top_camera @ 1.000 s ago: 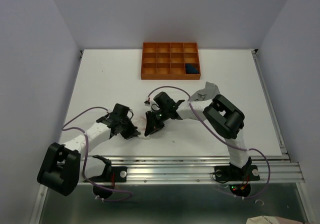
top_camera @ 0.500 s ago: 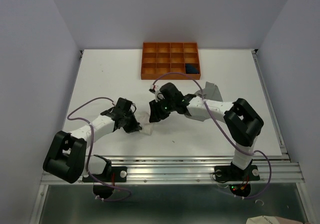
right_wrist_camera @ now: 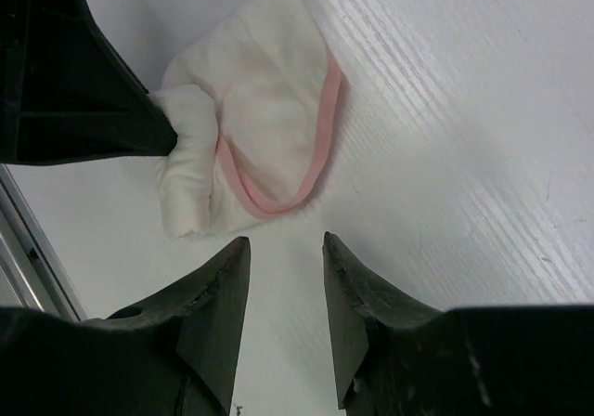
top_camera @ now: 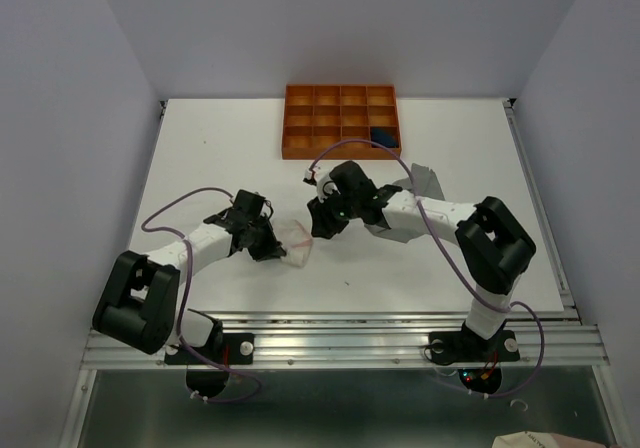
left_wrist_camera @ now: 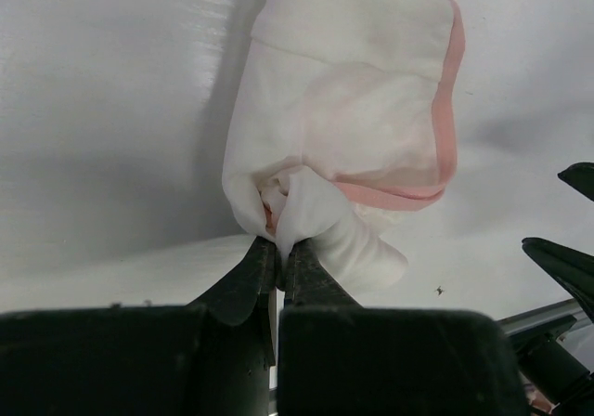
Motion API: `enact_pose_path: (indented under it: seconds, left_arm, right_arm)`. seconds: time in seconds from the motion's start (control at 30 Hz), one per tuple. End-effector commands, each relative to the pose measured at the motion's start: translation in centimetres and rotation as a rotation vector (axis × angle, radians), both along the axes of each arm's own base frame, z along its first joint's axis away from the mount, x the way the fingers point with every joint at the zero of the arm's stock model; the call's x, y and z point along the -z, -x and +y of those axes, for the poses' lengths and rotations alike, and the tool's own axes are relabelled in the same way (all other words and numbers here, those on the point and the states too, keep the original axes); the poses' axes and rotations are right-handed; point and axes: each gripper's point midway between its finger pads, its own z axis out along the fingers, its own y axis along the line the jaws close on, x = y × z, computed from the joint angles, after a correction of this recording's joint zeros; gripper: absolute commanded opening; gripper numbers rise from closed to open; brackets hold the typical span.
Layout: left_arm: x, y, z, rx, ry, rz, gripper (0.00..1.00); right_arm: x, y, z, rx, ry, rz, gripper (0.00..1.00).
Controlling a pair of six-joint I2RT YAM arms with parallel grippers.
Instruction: Roll the underwear
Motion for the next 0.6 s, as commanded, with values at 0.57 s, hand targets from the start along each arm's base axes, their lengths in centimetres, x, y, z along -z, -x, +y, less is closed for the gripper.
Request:
enact_pose_path:
  seconds: [0.57]
  left_arm:
    - [1.7, 0.8, 1.3, 0.058, -0.087, 0.055, 0.00]
  right_arm:
    - [1.8, 1.4, 3.7, -0.319, -0.054, -0.136, 0.46]
